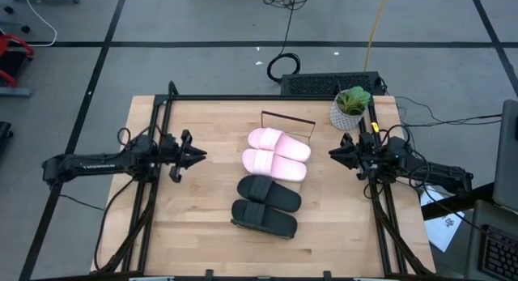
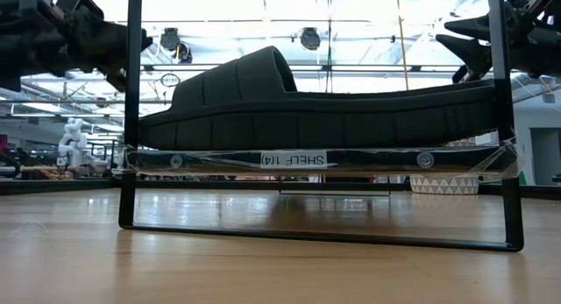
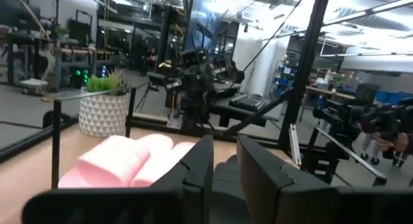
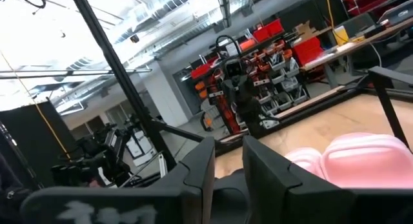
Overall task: Pick and place slides into the shelf
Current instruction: Return to Home Position
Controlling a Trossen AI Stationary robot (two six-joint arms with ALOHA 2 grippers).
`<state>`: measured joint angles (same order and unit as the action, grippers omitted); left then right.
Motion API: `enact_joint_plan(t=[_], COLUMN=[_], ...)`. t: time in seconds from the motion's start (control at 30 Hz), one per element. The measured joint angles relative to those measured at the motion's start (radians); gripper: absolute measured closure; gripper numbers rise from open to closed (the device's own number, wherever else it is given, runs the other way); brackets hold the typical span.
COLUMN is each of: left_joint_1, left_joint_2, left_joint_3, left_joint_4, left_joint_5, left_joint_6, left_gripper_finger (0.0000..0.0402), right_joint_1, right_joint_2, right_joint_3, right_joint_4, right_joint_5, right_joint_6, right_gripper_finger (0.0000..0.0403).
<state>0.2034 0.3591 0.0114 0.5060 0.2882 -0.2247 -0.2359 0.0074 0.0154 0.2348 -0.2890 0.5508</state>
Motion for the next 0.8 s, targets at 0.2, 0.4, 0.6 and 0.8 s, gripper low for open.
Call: enact_joint_plan(t=[0.2, 0.4, 0.6, 0.8], left_joint_1=[0.017, 0.011, -0.009, -0.011], left_joint_2=[-0.008, -0.008, -0.007, -0.006], left_joint_3=[-0.001, -0.001, -0.001, -0.001], left_joint_4=[0.003, 0.05, -0.007, -0.078], left_joint_5=[0.032, 0.052, 0.104, 0.105], left_joint_6=[-0.009, 0.017, -0.018, -0.049], left_gripper_finger=[0.0332, 0.0332, 0.0332, 0.0332], right_joint_1=[0.0, 0.0, 0.0, 0.0], right_joint_2=[0.0, 0.0, 0.001, 0.002], right_joint_3=[0.0, 0.0, 0.0, 0.0], right_joint_4=[0.039, 0.068, -0.038, -0.077], right_joint_5=[-0.005, -0.029, -0.027, -0.026], right_joint_6=[-0.038, -0.076, -0.037, -0.043], right_gripper_finger=[0.033, 0.033, 0.033, 0.033])
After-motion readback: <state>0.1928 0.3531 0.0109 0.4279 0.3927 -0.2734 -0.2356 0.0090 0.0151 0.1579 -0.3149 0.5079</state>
